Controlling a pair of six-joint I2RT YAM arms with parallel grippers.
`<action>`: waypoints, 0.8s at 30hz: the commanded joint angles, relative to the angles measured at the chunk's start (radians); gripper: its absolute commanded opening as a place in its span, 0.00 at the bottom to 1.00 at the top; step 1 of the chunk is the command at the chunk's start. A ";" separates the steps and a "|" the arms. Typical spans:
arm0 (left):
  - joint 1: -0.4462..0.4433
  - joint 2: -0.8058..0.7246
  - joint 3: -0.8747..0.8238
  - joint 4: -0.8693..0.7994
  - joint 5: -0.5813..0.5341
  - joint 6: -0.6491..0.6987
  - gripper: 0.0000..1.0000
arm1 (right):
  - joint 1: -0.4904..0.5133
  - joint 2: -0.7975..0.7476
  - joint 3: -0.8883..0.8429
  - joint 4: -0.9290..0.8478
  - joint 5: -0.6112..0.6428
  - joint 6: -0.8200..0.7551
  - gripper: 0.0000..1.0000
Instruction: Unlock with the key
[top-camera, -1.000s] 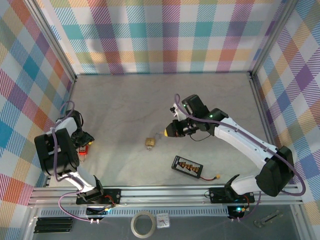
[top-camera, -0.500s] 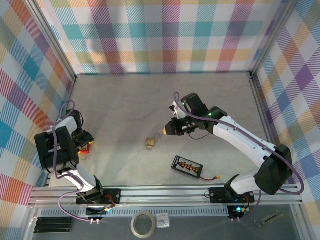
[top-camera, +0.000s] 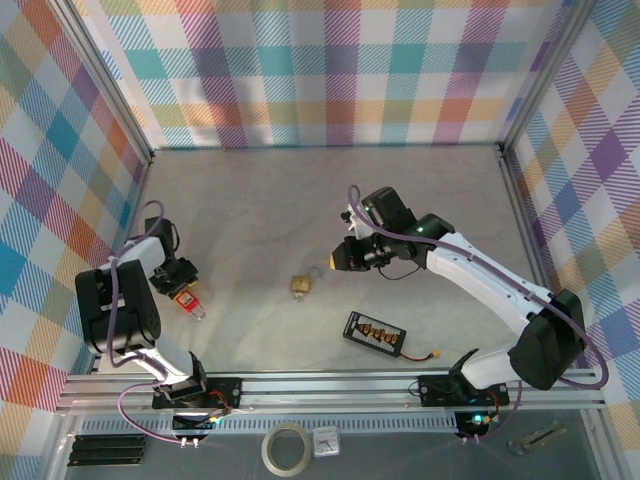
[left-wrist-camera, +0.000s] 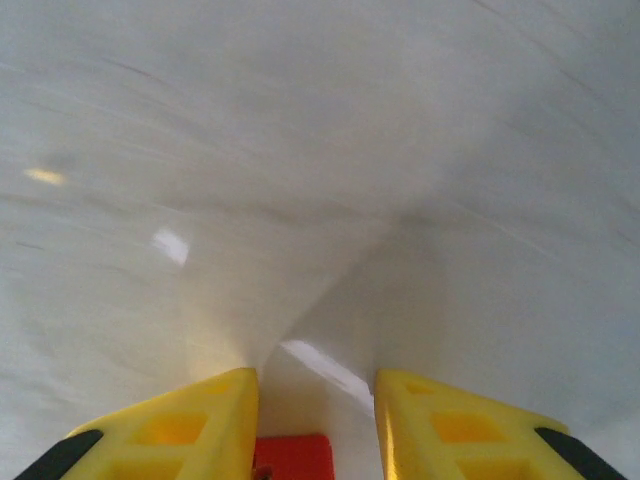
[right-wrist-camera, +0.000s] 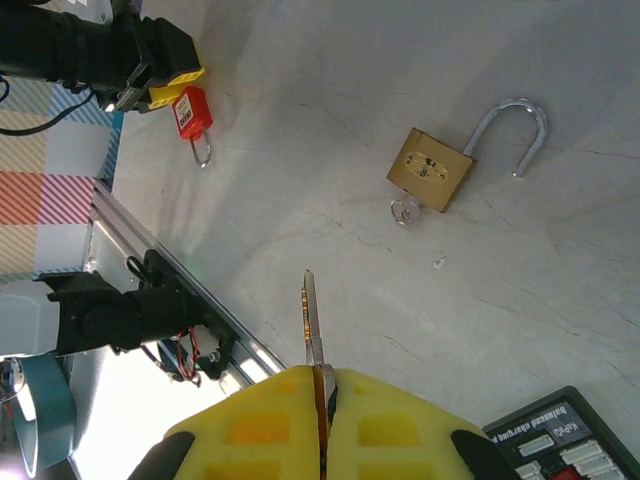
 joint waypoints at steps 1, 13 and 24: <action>-0.063 -0.034 0.005 0.006 0.098 0.043 0.34 | -0.001 -0.056 -0.033 -0.010 0.027 0.001 0.00; -0.166 -0.192 0.052 -0.133 -0.004 0.009 0.58 | -0.002 -0.161 -0.115 -0.022 0.068 -0.004 0.00; -0.160 -0.163 0.005 -0.228 -0.057 0.004 0.74 | -0.006 -0.188 -0.156 0.013 0.049 0.006 0.00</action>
